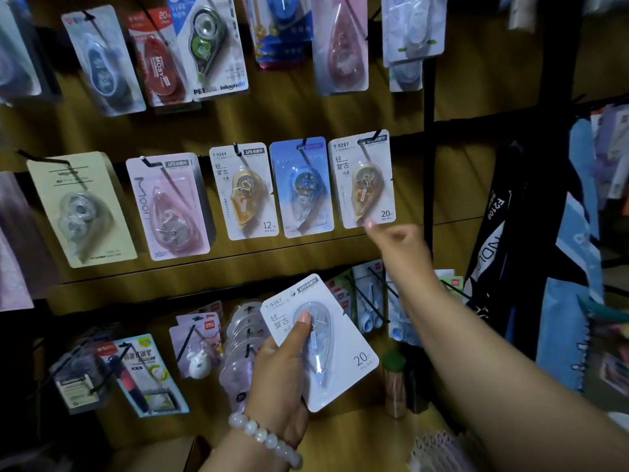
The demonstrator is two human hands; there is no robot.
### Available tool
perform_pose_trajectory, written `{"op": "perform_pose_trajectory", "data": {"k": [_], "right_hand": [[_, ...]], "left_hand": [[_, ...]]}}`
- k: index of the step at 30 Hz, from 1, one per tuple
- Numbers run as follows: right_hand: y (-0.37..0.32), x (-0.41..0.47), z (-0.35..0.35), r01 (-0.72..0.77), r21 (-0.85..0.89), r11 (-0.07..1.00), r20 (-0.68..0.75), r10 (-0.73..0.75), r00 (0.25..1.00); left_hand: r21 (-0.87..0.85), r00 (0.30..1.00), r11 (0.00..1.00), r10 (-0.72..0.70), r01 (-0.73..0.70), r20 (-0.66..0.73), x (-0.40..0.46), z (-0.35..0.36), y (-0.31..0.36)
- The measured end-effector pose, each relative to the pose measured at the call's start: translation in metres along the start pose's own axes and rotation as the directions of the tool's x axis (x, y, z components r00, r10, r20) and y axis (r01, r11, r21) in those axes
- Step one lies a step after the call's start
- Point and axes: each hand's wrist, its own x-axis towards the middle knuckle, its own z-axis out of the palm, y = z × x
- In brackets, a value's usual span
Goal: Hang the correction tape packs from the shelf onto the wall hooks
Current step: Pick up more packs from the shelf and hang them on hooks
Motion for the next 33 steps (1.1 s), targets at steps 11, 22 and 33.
{"op": "perform_pose_trajectory", "data": {"k": [11,22,33], "right_hand": [[0.05,-0.086,0.002,-0.263,0.101,0.96,0.421,0.198,0.885],[0.056,-0.068,-0.013,-0.217,0.182,0.959,0.27,0.163,0.949],[-0.041,-0.008,-0.042,0.149,0.448,0.882,0.025,-0.18,0.983]], "left_hand": [[0.016,0.997,0.997,0.077,-0.077,0.008,-0.001,0.0,-0.01],[-0.027,0.99,0.999,-0.027,0.024,-0.141,0.011,-0.011,-0.011],[-0.035,0.997,0.998,-0.057,0.055,-0.059,0.012,-0.013,-0.012]]}}
